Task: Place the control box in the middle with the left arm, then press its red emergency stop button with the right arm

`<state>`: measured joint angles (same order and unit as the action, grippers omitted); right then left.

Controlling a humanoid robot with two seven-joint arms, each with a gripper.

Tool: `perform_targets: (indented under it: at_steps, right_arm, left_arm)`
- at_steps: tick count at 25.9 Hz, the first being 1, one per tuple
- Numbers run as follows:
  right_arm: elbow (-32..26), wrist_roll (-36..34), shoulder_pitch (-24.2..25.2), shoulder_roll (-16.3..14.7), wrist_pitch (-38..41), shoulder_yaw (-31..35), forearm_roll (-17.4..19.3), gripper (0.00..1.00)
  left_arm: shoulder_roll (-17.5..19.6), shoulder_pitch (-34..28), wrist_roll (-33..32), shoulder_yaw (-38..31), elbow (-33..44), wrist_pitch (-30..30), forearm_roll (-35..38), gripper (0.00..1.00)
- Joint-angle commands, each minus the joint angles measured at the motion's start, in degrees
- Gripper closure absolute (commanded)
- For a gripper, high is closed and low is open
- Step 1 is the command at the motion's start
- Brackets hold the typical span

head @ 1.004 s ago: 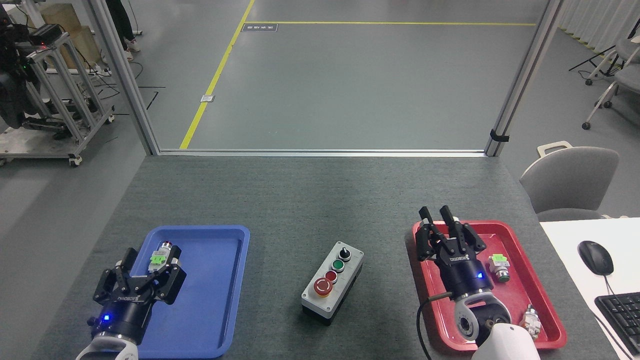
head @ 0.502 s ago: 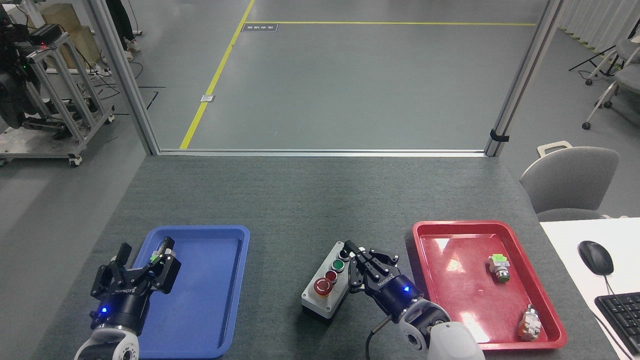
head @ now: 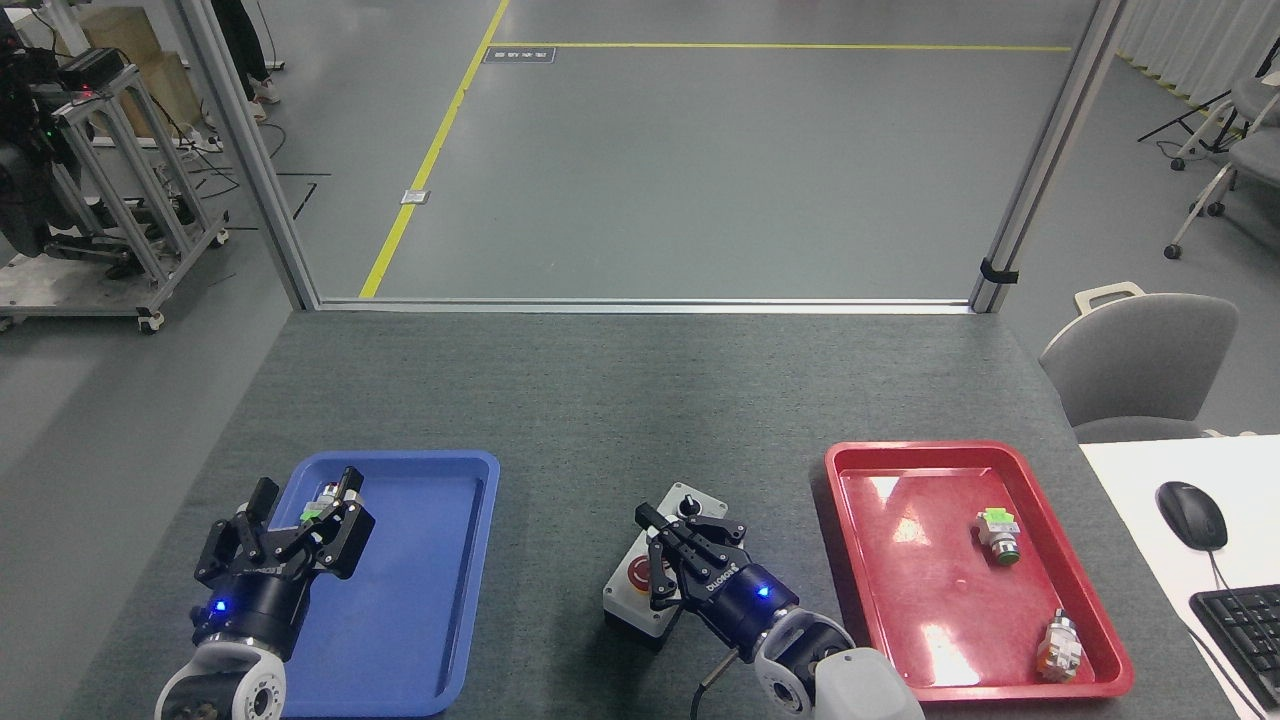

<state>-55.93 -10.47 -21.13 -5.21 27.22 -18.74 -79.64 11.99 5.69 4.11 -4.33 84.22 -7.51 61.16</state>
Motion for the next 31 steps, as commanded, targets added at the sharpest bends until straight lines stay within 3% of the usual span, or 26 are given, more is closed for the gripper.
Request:
perform_targets:
  at_steps: [1, 7, 14, 24, 30, 31]
  right_arm:
    - [1.9, 0.0, 0.1, 0.1, -0.1, -0.6, -0.2, 1.0]
    - [3.9, 0.0, 0.0, 0.5, -1.5, -1.7, -0.1, 1.0]
    - [4.8, -0.1, 0.0, 0.5, -1.7, -1.9, -1.0, 1.0]
    - [8.5, -0.1, 0.0, 1.8, -1.9, -1.8, -8.3, 1.0]
    - [7.8, -0.5, 0.1, 1.8, -1.4, -0.8, -6.7, 1.0]
    - [7.2, -0.6, -0.1, 1.8, -1.3, -0.7, -5.4, 0.93]
  left_arm:
    - [0.1, 0.0, -0.2, 0.0, 0.2, 0.0, 0.0, 0.01]
    - [0.0, -0.6, 0.2, 0.1, 0.4, -0.3, 0.0, 0.01]
    - [-3.2, -0.6, 0.2, 3.7, -2.1, 0.1, 0.2, 0.01]
    - [-3.3, -0.5, 0.7, 4.5, -5.9, -0.1, -0.3, 0.01]
    - [-3.3, -0.5, 1.6, 4.5, -6.0, -0.1, -0.5, 0.01]
    - [-3.3, -0.5, 1.6, 4.5, -6.0, -0.1, -0.5, 0.01]
